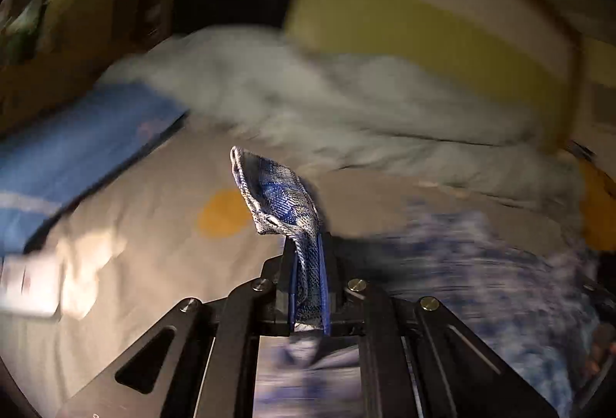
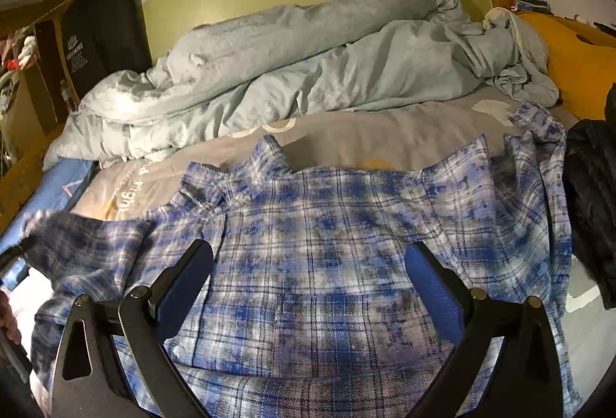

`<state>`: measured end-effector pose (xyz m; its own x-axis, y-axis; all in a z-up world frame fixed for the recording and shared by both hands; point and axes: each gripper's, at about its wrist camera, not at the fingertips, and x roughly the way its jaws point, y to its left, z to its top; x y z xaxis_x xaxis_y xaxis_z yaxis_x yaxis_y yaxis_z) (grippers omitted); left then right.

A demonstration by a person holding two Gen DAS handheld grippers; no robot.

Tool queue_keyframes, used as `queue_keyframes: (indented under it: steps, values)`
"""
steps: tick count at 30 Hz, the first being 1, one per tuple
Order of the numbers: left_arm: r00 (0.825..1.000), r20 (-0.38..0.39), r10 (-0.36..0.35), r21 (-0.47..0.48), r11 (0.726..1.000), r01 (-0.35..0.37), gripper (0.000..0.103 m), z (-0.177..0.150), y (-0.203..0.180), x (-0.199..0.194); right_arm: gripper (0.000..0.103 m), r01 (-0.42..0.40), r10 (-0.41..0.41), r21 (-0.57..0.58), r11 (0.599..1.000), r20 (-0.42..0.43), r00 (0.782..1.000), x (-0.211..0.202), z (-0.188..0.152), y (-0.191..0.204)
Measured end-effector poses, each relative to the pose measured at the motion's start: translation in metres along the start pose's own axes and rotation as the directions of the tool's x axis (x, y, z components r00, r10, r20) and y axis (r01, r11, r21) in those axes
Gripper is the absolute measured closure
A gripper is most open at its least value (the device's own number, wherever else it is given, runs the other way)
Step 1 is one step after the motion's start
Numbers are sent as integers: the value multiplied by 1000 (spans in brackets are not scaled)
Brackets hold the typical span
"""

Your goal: Fold large clothes

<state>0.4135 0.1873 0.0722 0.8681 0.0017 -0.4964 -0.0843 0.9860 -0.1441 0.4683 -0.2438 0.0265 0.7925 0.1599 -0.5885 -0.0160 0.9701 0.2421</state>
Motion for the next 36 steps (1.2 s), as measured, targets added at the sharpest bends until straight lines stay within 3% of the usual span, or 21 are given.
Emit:
queue_keyframes:
  steps: [2,5,9,12,13,14,15,16,17,18,19,22,24,27,29,33,36]
  values:
    - [998,-10,-54,54,997,54,93,10,-35,1,4,3,-3,9,1000,9,1000,-3,2,-3]
    - [982,-41,-183,102,977,186,93,17,-91,6,4,-8,7,34,999,19,1000,-7,6,-10]
    - [933,-101,-347,77,932,355,93,5,-153,22,4,-27,25,62,998,34,999,-14,13,-19]
    - [875,-146,-461,35,882,470,93,-17,-185,39,4,-40,37,90,995,39,999,-18,18,-30]
    - [864,-158,-478,31,872,488,93,-24,-191,40,4,-45,41,102,994,38,998,-19,19,-34]
    - [851,-186,-491,38,862,506,86,-35,-200,49,4,-47,43,114,992,36,998,-19,20,-37]
    - [852,-213,-479,59,864,501,72,-45,-205,56,4,-47,44,127,991,33,999,-18,21,-42]
    - [859,-223,-461,75,870,486,65,-48,-209,57,4,-48,44,137,989,30,999,-17,22,-45]
    - [882,-223,-414,104,890,444,47,-55,-209,61,4,-47,44,149,988,23,999,-16,22,-48]
    - [897,-212,-387,115,902,416,35,-58,-207,59,4,-46,44,159,986,15,999,-13,22,-51]
    - [904,-204,-375,112,909,402,34,-59,-201,59,4,-46,46,166,985,6,999,-11,21,-52]
    - [901,-206,-381,67,913,402,33,-54,-176,53,4,-58,63,164,985,-26,998,-3,18,-50]
    - [916,-193,-352,40,930,366,30,-49,-156,50,4,-73,81,141,987,-49,996,2,16,-44]
    - [962,-152,-228,67,969,240,30,-43,-121,47,4,-125,137,99,987,-123,983,15,10,-32]
    - [979,-133,-155,62,984,165,30,-37,-95,43,7,-130,143,86,988,-170,975,27,4,-26]
    - [991,-125,-37,-21,999,34,30,-29,-34,42,25,-99,108,47,994,-273,956,56,-10,-15]
    - [987,-149,62,-53,996,-71,30,-31,2,48,29,-58,44,-31,998,-330,943,76,-19,-4]
